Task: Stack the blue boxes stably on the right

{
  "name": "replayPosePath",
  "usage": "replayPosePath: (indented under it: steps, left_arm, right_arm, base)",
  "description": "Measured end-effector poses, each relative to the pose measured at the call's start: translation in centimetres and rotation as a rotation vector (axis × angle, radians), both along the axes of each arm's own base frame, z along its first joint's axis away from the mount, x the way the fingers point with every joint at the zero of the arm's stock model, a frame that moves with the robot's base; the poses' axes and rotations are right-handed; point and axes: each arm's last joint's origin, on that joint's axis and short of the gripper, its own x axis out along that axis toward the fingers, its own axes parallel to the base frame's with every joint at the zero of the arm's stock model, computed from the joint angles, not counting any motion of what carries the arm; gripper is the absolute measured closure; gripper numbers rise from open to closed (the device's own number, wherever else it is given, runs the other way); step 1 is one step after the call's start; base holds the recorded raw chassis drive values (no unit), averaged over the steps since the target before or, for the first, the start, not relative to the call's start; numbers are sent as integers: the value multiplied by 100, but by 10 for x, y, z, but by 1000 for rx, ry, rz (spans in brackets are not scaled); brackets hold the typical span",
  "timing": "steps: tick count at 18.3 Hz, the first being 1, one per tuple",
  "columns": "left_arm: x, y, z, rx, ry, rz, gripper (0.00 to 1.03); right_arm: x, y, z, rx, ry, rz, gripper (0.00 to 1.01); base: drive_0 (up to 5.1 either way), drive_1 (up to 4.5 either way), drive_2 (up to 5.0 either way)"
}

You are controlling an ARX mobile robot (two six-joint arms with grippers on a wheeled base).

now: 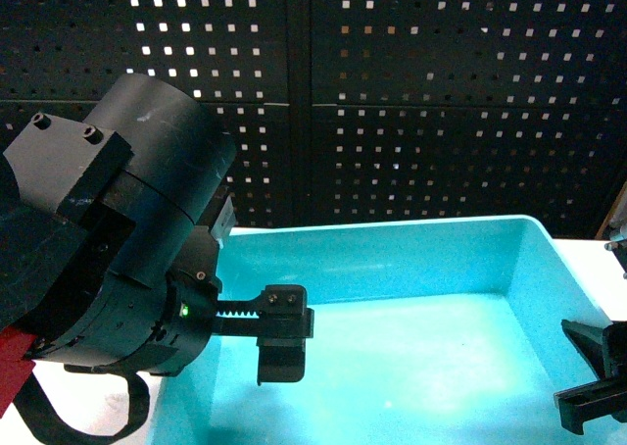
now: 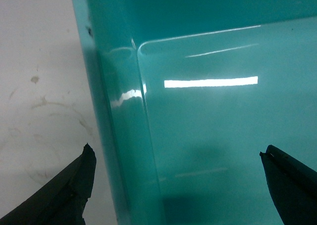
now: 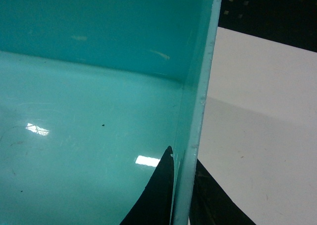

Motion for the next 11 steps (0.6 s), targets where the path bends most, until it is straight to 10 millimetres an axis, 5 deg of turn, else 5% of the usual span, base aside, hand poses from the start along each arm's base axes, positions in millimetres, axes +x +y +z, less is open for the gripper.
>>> replayPosePath:
  steps: [11]
  left_arm:
    - [-11,-1,-7,3,39,126,5]
  right_arm:
    - [-5,1,-1,-4,-13,-6,94]
  base:
    - [0,0,0]
